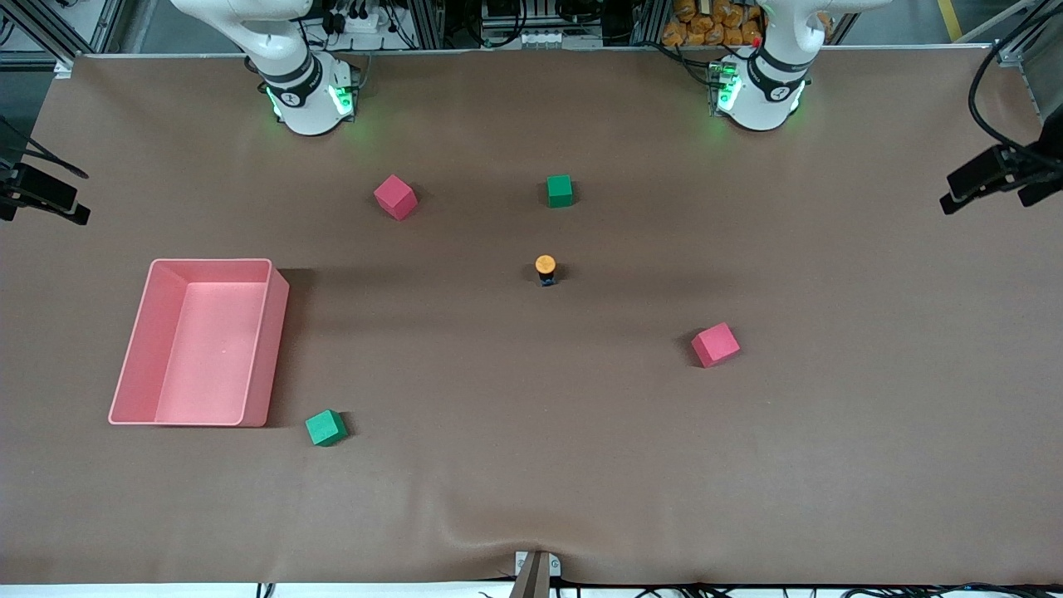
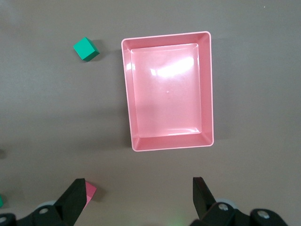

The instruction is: Place and upright button with both arms

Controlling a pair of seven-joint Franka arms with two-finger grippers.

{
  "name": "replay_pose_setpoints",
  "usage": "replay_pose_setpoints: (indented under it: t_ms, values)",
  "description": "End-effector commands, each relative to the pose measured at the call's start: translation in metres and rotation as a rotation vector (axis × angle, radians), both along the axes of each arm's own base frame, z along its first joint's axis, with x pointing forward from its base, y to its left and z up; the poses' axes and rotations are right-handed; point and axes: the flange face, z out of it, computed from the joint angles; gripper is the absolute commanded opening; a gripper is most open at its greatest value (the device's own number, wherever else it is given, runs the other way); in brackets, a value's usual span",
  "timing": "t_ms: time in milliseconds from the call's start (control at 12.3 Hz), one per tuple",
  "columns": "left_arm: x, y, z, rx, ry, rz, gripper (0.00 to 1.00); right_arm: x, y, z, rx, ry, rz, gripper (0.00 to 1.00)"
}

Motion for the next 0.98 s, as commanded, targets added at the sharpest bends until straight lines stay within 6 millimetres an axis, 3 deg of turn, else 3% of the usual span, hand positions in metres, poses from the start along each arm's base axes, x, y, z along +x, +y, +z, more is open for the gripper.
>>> replay_pose_setpoints:
  t_ms: [0,894]
  values:
    - [-0.0006,0.0037,-0.0075,0.011,0.013,-0.001,1.0,0.0017,0.0012,0.0049,0.009,-0.008,0.01,1.0]
    - [0.0051,0.0011,-0.012,0.004,0.009,-0.066,1.0,0.0044,0.0023,0.0043,0.012,-0.019,0.01,1.0]
